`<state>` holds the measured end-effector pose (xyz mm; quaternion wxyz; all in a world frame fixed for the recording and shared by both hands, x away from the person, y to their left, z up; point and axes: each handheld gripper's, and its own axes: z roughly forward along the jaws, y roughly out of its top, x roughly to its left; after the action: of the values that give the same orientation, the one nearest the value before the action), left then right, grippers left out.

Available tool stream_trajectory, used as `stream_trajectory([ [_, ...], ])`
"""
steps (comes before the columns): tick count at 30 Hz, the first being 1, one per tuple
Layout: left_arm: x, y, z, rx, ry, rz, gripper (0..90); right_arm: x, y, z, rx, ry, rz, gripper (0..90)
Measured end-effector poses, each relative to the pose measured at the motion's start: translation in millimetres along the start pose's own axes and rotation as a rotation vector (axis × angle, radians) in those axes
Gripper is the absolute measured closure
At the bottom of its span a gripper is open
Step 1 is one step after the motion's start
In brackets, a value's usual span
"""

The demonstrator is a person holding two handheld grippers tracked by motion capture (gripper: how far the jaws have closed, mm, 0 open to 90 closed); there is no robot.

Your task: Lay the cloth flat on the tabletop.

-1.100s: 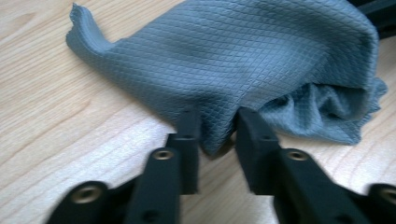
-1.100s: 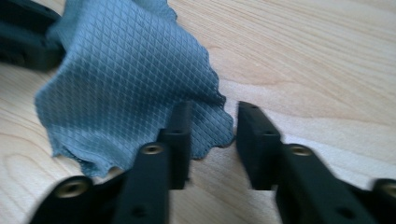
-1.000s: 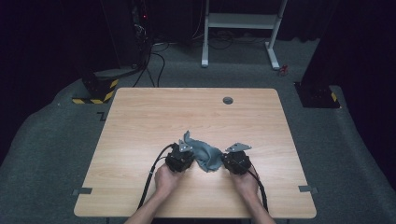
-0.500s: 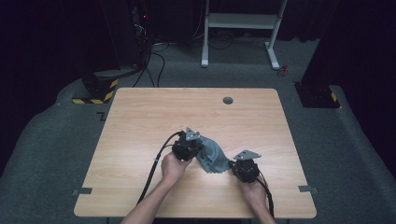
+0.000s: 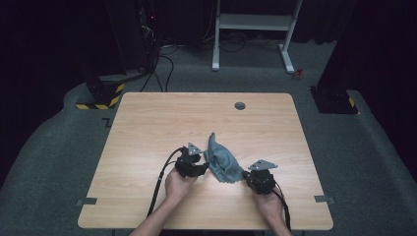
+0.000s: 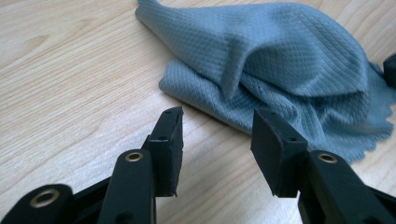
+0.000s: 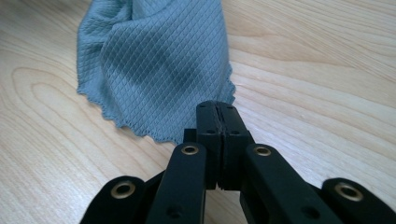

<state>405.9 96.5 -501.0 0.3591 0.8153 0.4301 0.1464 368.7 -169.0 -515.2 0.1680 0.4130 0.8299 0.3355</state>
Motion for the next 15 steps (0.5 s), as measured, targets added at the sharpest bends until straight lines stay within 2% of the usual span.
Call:
stream_trajectory([
  [4,-3.8,8.8,15.2,0.027,0.011,0.012,52.7,0.4,-2.5,-3.7,0.0,-0.004,0.007,88.9],
  [6,-5.5,12.3,22.4,0.052,0.02,0.025,55.3,-2.0,-5.5,-7.5,-0.006,-0.009,0.012,88.9],
  [9,-8.6,13.0,26.9,0.07,0.022,0.051,70.9,-6.5,-10.1,-11.7,-0.004,-0.02,0.025,89.0],
  [12,-8.2,12.8,24.6,0.083,0.01,0.079,86.6,-10.9,-12.8,-14.3,-0.006,-0.034,0.034,89.2],
  [15,-9.7,10.8,16.4,0.089,0.01,0.111,88.7,-13.0,-13.9,-16.5,-0.016,-0.045,0.033,89.2],
])
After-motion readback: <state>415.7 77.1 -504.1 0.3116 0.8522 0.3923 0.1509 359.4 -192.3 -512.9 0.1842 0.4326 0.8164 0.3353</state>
